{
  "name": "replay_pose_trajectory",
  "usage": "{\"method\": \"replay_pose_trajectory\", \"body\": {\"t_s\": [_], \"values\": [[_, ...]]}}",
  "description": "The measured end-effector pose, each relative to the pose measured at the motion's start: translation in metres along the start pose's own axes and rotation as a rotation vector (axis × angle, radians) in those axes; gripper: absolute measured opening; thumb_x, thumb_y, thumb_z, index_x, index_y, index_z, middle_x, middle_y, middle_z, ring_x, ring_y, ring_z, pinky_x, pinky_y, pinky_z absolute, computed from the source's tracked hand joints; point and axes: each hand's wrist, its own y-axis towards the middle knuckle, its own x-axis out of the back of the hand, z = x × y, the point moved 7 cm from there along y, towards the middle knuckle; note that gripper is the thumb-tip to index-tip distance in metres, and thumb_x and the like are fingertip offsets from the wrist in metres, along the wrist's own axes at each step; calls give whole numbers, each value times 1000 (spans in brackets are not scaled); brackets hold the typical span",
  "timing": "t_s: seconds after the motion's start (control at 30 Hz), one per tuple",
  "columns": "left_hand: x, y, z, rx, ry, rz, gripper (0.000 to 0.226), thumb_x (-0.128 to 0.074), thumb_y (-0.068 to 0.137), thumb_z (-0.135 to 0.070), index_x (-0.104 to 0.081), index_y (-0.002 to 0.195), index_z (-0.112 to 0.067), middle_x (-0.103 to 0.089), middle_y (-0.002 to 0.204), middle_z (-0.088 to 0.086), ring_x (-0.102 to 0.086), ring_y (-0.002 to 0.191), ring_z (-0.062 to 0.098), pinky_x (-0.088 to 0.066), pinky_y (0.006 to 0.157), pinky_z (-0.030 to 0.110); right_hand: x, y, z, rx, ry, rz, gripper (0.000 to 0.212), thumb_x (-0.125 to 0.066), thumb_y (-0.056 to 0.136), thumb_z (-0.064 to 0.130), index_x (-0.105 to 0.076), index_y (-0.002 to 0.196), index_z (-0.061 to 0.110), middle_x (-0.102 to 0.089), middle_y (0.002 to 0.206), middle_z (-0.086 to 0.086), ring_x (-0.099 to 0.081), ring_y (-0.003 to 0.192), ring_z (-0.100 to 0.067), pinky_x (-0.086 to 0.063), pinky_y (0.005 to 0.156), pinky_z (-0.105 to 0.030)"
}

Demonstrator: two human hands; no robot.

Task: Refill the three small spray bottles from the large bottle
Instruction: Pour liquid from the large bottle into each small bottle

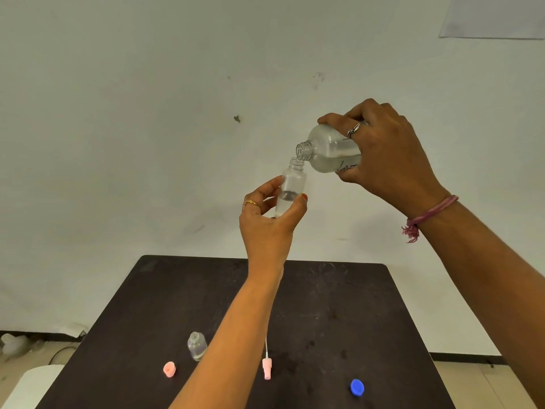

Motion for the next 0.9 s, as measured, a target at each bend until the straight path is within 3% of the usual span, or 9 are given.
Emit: {"method": "replay_pose_trajectory", "body": {"t_s": [0.5, 0.9], "values": [[3, 2, -3, 1, -1, -10, 43, -80, 74, -22, -60, 111, -31, -64, 113, -9, -62, 103, 11, -50, 67, 7, -4, 0, 3, -63, 46, 59, 73, -83, 59, 16, -55, 127, 22, -54, 103, -10, -51, 92, -30, -42, 76, -38], [10, 9, -8, -3, -14, -25, 43, -80, 74, -22, -62, 113, -28, -65, 114, -8, -63, 104, 12, -54, 73, 14, -23, -5, -1, -244, 249, 170, 77, -84, 61, 29, -51, 130, 31, -49, 107, -2, -46, 100, -19, -37, 77, -25]]}}
